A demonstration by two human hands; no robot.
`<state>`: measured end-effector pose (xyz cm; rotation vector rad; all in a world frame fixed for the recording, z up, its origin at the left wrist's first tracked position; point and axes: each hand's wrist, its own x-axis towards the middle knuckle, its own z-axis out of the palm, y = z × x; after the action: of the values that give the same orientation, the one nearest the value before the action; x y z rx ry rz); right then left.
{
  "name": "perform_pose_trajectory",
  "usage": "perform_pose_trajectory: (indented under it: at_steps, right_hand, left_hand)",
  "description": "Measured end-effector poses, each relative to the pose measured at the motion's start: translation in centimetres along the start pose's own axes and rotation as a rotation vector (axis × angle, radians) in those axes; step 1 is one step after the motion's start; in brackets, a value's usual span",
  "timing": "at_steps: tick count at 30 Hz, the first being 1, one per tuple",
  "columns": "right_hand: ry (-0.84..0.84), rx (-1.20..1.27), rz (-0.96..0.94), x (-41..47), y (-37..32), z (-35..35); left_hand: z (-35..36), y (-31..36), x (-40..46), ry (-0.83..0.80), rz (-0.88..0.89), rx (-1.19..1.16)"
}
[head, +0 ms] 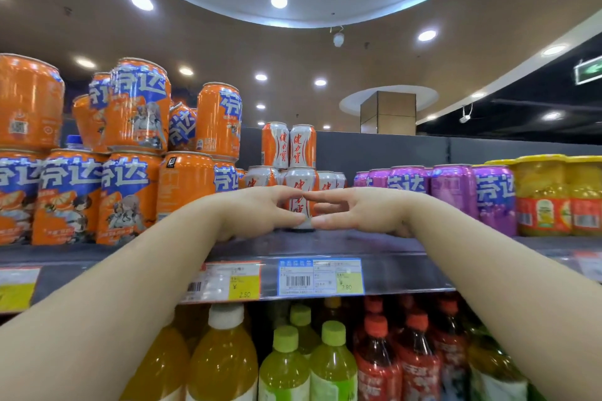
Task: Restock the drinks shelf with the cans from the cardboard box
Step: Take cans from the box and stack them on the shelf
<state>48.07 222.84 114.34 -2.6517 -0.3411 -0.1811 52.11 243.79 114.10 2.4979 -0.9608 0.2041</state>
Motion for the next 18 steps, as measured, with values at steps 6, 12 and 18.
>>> perform_pose_trajectory:
  at_steps: [6,12,18]
  right_hand:
    - [0.181,0.145,-0.156,-3.3,0.3,0.4]
    - [0.32,0.156,-0.213,-11.6,2.0,-1.0]
    - [0.436,-0.133,0.079,-26.1,11.1,-1.8]
  left_hand:
    - [0.4,0.8,-1.8,0.044,0.198,-0.181]
    - [4.1,7.1,-4.8,0.071,0.403,-0.27]
    - [15.3,17.8,-5.0,0.126,0.444,-0.111]
